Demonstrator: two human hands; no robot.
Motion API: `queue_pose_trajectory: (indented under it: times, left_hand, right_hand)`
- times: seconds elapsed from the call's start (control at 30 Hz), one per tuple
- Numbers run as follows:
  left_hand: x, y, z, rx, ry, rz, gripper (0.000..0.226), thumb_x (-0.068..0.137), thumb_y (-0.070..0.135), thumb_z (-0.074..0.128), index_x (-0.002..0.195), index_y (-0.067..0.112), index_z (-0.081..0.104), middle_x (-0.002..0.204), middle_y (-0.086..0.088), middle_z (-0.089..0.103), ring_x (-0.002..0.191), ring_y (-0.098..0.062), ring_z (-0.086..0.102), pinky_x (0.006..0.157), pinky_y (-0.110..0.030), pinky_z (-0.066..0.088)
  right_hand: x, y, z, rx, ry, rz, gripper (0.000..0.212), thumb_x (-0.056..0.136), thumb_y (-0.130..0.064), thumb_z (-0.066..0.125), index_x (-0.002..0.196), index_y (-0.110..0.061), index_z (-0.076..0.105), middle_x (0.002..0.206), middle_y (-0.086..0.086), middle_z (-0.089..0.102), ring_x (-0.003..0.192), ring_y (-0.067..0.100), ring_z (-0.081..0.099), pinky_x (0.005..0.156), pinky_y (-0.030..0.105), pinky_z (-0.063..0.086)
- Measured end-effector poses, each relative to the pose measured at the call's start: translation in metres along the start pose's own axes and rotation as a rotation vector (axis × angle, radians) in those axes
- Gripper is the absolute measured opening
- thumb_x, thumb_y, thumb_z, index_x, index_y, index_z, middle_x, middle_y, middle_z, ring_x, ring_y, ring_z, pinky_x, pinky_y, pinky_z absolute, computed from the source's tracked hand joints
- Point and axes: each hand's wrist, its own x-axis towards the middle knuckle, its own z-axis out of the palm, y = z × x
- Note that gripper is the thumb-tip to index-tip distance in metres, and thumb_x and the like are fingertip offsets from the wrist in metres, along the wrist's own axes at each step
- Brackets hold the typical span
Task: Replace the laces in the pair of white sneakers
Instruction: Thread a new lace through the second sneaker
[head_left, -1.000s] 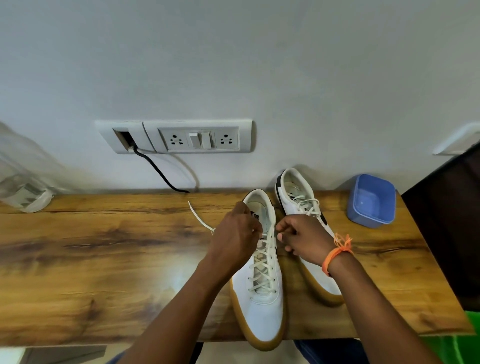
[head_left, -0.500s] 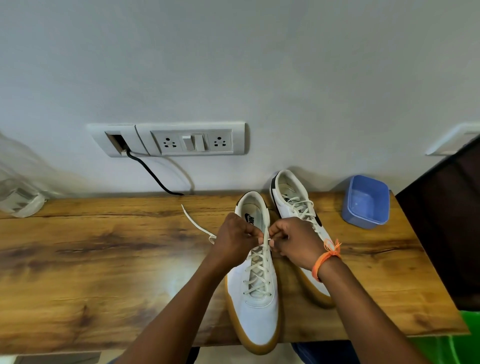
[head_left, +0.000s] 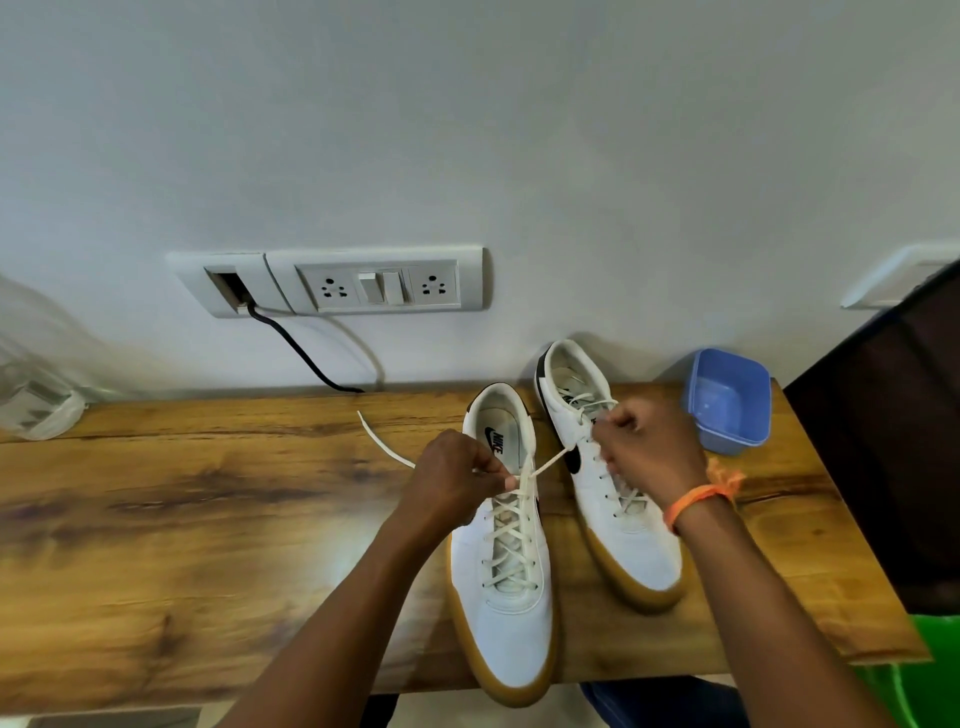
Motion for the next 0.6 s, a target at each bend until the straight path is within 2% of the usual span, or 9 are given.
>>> queue_pose_trajectory:
  times: [0.07, 0.13, 0.2, 0.27, 0.33, 0.43, 0.5, 0.6]
  left_hand:
    - [0.001, -0.002, -0.002, 0.019, -0.013, -0.013, 0.016, 0.083, 0.030, 0.078, 0.071, 0.019, 0.075, 0.044, 0.006, 0.062, 0.058, -0.022, 0.070, 0.061, -0.014, 0.047]
    - [0.003, -0.004, -0.002, 0.031, -0.017, -0.020, 0.016, 0.082, 0.032, 0.078, 0.072, 0.020, 0.076, 0.051, -0.003, 0.067, 0.064, -0.026, 0.072, 0.058, -0.003, 0.040]
    - [0.003, -0.006, -0.003, 0.054, -0.020, -0.007, 0.013, 0.082, 0.031, 0.078, 0.074, 0.020, 0.077, 0.052, -0.002, 0.068, 0.064, -0.023, 0.071, 0.062, -0.003, 0.039]
    - [0.004, -0.007, -0.004, 0.090, -0.022, 0.020, 0.012, 0.081, 0.032, 0.079, 0.076, 0.021, 0.077, 0.049, 0.006, 0.066, 0.062, -0.017, 0.071, 0.071, -0.011, 0.042]
    - [0.004, -0.007, -0.004, 0.119, -0.020, 0.035, 0.012, 0.078, 0.035, 0.081, 0.078, 0.023, 0.078, 0.050, 0.009, 0.065, 0.062, -0.012, 0.070, 0.073, -0.018, 0.043]
    - [0.004, -0.009, -0.004, 0.154, -0.005, 0.044, 0.017, 0.075, 0.039, 0.082, 0.079, 0.024, 0.078, 0.057, 0.005, 0.069, 0.067, -0.008, 0.069, 0.068, -0.018, 0.041]
    - [0.006, -0.010, -0.005, 0.183, -0.011, 0.051, 0.018, 0.075, 0.042, 0.081, 0.079, 0.025, 0.077, 0.058, 0.005, 0.070, 0.069, -0.003, 0.067, 0.073, -0.021, 0.044]
    - [0.007, -0.012, -0.007, 0.219, -0.039, 0.047, 0.019, 0.074, 0.044, 0.082, 0.080, 0.027, 0.076, 0.057, 0.008, 0.070, 0.070, 0.001, 0.065, 0.079, -0.026, 0.049]
  right_hand:
    - [0.009, 0.009, -0.018, 0.072, 0.238, 0.038, 0.021, 0.081, -0.018, 0.060, 0.062, -0.015, 0.065, 0.053, 0.003, 0.064, 0.051, 0.022, 0.065, 0.061, 0.044, 0.058]
    - [0.014, 0.011, -0.033, 0.301, 0.458, 0.104, 0.021, 0.082, -0.019, 0.054, 0.062, -0.017, 0.061, 0.054, 0.004, 0.062, 0.049, 0.024, 0.065, 0.060, 0.050, 0.057]
    - [0.015, 0.010, -0.044, 0.562, 0.603, 0.111, 0.022, 0.085, -0.015, 0.044, 0.067, -0.019, 0.056, 0.056, 0.003, 0.061, 0.039, 0.016, 0.059, 0.049, 0.038, 0.053]
    - [0.014, 0.004, -0.051, 0.775, 0.672, 0.097, 0.019, 0.089, -0.010, 0.035, 0.078, -0.014, 0.050, 0.058, 0.003, 0.066, 0.035, 0.014, 0.054, 0.042, 0.025, 0.045]
    - [0.011, -0.001, -0.054, 0.890, 0.699, 0.081, 0.014, 0.091, -0.009, 0.032, 0.092, -0.008, 0.045, 0.069, 0.005, 0.072, 0.038, 0.019, 0.055, 0.040, 0.022, 0.045]
    - [0.008, -0.006, -0.050, 0.851, 0.710, 0.021, 0.011, 0.093, -0.010, 0.033, 0.101, -0.008, 0.041, 0.086, 0.008, 0.075, 0.043, 0.022, 0.056, 0.042, 0.022, 0.046]
    - [0.007, -0.009, -0.047, 0.763, 0.721, -0.030, 0.009, 0.093, -0.011, 0.037, 0.096, -0.016, 0.043, 0.091, 0.005, 0.075, 0.056, 0.019, 0.060, 0.048, 0.025, 0.049]
    - [0.007, -0.008, -0.047, 0.626, 0.791, -0.106, 0.018, 0.093, -0.013, 0.039, 0.088, -0.029, 0.042, 0.097, 0.002, 0.074, 0.073, 0.009, 0.065, 0.062, 0.029, 0.051]
